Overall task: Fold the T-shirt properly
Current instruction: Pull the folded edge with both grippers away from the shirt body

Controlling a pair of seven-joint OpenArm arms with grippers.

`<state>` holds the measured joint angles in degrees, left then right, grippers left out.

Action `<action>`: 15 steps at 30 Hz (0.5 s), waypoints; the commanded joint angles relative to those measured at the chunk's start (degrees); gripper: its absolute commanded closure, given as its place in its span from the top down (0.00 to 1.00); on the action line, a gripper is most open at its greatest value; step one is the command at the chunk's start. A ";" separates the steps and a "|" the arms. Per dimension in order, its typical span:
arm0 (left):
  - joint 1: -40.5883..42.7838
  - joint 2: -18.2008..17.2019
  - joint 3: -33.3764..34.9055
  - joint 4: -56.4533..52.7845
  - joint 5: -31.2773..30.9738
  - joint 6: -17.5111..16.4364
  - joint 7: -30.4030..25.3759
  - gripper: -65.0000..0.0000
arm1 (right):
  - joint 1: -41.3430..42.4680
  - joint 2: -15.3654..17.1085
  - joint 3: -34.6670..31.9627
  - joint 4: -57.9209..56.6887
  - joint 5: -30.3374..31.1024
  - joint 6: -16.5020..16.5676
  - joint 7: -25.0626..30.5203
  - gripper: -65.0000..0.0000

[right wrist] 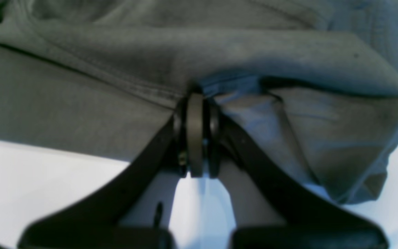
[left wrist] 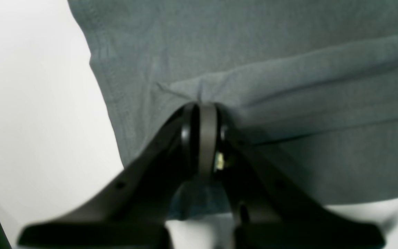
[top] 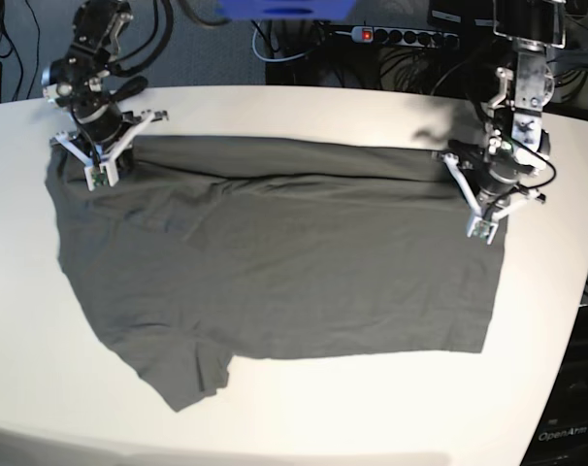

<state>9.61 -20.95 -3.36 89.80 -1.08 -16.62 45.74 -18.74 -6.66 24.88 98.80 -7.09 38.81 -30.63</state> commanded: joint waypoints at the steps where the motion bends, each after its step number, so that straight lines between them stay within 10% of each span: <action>1: 1.08 -0.46 -0.73 -0.26 0.69 -2.06 4.59 0.03 | -1.17 -0.42 0.30 0.58 -2.45 0.18 -3.70 0.01; 6: 2.13 -0.11 -5.83 -0.35 0.86 -7.69 4.59 0.03 | -3.10 -0.69 0.30 1.02 -0.34 0.27 -3.70 0.01; 15: 3.80 -0.37 -6.80 -0.26 0.86 -7.69 4.24 0.03 | -6.27 -1.30 0.30 1.46 1.42 0.01 -2.47 0.01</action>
<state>12.14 -20.67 -9.98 90.04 -2.39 -24.21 45.08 -23.77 -7.68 24.91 100.49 -3.38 38.54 -28.93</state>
